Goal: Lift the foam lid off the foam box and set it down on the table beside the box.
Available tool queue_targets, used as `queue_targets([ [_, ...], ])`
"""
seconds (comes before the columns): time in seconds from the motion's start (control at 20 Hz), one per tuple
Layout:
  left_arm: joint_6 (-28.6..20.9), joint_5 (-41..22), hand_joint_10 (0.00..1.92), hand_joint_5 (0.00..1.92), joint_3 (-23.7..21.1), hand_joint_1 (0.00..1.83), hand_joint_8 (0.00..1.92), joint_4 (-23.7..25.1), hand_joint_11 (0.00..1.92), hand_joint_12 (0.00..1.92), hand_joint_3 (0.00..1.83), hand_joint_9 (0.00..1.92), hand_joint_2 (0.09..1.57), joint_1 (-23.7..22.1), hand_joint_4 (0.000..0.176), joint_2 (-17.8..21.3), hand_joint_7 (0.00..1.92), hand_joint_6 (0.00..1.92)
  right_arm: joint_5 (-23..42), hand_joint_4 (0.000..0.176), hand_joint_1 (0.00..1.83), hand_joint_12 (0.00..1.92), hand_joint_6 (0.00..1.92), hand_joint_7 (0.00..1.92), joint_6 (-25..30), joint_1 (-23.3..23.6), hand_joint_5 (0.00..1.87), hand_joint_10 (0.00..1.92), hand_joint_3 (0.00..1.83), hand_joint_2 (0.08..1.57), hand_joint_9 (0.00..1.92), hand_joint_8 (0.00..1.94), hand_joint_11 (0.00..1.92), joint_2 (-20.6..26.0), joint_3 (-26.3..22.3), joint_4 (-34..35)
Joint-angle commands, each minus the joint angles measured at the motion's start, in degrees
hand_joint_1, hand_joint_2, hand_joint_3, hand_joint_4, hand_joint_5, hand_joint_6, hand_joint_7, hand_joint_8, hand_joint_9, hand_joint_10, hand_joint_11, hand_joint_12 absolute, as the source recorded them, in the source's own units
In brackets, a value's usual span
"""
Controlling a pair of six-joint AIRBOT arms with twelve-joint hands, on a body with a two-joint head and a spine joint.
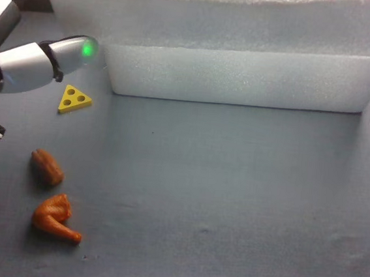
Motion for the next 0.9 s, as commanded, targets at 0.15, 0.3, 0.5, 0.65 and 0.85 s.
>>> queue_targets([
  [0.15,0.2,-9.3,0.01,0.0,-2.3,0.46,0.0,5.1,0.0,0.77,0.0,0.04,1.1,1.0,0.069,1.3,0.0,0.0,8.8,0.0,0.63,1.69,0.59,0.0,0.2,-1.9,0.0,0.67,0.0,1.24,0.0,0.48,0.0,1.1,-1.7,-4.7],
  [0.3,0.7,-9.8,0.01,0.0,-4.3,0.48,0.0,5.8,0.0,0.84,0.0,0.06,1.09,2.3,0.084,2.4,0.01,0.0,9.6,0.0,0.6,1.65,0.59,0.0,0.2,-4.2,0.0,0.52,0.0,1.23,0.0,0.36,0.0,2.4,-3.5,-5.2],
  [0.5,1.1,-10.4,0.0,0.0,-6.6,0.55,0.0,6.2,0.0,0.44,0.0,0.0,1.11,4.8,0.069,4.0,0.0,0.0,11.0,0.0,0.6,1.56,0.64,0.0,0.3,-6.7,0.0,0.46,0.0,1.23,0.0,0.38,0.0,3.8,-5.5,-5.5],
  [0.65,0.9,-10.2,0.0,0.0,-8.1,0.58,0.0,6.4,0.0,0.03,0.0,0.0,1.12,6.9,0.051,4.6,0.0,0.0,11.1,0.0,0.61,1.84,0.58,0.0,0.5,-8.3,0.0,0.73,0.0,1.22,0.0,0.58,0.0,4.2,-6.4,-5.9],
  [0.85,0.1,-10.4,0.0,0.0,-9.7,0.56,0.0,6.5,0.01,0.0,0.0,0.0,1.12,10.1,0.055,5.0,0.0,0.0,11.1,0.0,0.63,1.79,0.48,0.0,1.3,-10.6,0.0,0.65,0.0,1.23,0.0,0.36,0.0,4.4,-7.1,-6.2],
])
